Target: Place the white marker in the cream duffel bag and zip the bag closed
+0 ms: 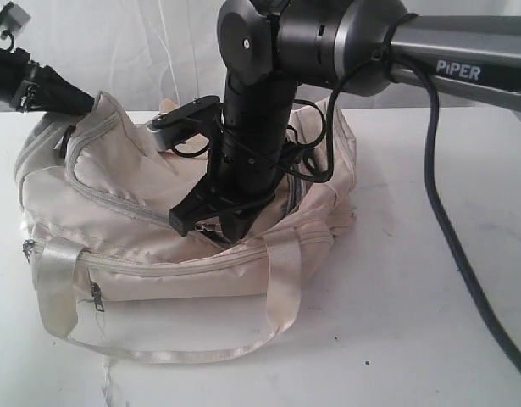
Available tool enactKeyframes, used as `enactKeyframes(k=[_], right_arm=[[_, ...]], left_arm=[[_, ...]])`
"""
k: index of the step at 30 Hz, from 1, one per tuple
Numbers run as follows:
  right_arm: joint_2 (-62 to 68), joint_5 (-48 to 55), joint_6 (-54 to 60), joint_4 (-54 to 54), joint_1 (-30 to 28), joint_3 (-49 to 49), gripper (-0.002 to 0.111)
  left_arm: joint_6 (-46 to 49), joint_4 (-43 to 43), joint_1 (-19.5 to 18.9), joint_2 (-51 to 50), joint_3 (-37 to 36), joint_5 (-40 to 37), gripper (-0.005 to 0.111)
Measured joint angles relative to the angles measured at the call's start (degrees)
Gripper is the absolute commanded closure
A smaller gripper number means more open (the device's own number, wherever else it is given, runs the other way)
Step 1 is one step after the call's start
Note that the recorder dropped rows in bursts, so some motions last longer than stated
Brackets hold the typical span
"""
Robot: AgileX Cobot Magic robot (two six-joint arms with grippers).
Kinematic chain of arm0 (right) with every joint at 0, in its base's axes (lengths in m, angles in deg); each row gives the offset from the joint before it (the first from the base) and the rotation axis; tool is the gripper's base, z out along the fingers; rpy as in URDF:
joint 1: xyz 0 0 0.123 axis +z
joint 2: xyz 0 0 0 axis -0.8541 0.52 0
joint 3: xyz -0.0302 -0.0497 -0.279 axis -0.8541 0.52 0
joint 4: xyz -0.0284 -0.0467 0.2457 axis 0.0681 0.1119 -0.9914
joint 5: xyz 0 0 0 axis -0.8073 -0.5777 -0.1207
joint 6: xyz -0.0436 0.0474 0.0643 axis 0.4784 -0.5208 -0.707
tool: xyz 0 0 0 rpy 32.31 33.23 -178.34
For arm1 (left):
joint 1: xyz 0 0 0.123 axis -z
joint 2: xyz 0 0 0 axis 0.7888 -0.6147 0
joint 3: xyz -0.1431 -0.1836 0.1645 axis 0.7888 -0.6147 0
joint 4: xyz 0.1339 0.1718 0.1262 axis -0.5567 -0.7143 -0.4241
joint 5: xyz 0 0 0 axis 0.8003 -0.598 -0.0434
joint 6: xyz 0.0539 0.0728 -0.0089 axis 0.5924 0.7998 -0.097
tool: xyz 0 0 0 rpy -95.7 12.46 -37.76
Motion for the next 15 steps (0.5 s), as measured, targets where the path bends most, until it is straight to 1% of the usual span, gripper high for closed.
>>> enactKeyframes(k=[2,4,9,11,15], right_arm=[[0.0,0.1,0.0,0.0,0.0,0.0,0.108],[0.0,0.1,0.0,0.0,0.0,0.0,0.108],[0.0,0.3,1.6,-0.5,0.0,0.0,0.108],[0.0,0.4,2.6,-0.9,0.0,0.0,0.108],[0.0,0.5,5.8,-3.0,-1.0,0.0,0.108]], left_arm=[[1.7,0.8,-0.3,0.9,0.0,0.0,0.040],[3.3,2.2,-0.9,2.9,0.0,0.0,0.041],[6.3,2.2,-1.2,8.8,-1.2,0.0,0.041],[7.7,1.5,-1.2,11.1,-2.7,0.0,0.043],[9.1,-2.1,-1.2,17.9,-8.1,0.0,0.054]])
